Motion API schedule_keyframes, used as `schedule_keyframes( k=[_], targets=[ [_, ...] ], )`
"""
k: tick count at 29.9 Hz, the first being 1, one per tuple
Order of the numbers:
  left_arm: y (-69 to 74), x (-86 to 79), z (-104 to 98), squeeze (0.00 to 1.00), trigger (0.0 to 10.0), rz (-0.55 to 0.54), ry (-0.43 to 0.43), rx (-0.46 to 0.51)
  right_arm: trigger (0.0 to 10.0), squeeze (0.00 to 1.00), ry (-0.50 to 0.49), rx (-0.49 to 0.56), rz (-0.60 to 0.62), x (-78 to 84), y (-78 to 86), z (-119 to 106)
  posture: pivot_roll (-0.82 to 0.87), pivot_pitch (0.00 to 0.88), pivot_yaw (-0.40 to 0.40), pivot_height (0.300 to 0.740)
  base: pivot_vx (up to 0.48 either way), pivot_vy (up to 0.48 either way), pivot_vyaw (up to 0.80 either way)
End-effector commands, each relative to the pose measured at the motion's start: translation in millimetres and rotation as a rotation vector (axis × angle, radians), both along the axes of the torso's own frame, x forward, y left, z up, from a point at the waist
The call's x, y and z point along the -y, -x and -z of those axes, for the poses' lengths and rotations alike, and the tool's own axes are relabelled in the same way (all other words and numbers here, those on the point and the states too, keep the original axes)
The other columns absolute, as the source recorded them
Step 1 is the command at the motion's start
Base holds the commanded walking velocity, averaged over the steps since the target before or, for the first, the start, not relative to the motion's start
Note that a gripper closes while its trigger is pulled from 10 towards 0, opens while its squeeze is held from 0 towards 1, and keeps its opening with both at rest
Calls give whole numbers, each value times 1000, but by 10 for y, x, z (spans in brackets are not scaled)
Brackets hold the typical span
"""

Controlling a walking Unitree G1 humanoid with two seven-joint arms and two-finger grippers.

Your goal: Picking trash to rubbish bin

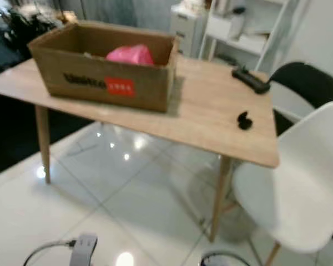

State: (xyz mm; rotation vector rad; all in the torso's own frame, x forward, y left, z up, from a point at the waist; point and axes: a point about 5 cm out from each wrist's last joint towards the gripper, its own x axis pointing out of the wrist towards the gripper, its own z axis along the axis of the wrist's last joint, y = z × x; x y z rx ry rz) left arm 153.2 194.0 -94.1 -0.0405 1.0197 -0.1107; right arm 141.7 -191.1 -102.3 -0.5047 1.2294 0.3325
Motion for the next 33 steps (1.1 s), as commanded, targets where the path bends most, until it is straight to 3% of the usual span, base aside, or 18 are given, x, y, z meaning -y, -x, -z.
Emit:
schedule_keyframes(
  k=[1,13,27,33],
  targets=[
    [47,6,20,0,10000,-26,9,-11,10000,0,-42,-19,13,-71,66,30,112,52,-34,740,0,-446,0],
    [163,-295,11,0,10000,-176,-14,-22,10000,0,-64,-18,39,-69,121,46,122,52,-32,740,0,-448,0],
    [227,-279,37,0,10000,-193,-12,-38,10000,0,-83,-25,52,-71,135,50,129,54,-35,740,0,-449,0],
    [221,-302,33,0,10000,-209,-25,-37,10000,0,-106,-29,41,-114,115,46,133,45,-33,740,0,-55,794]
  ],
)
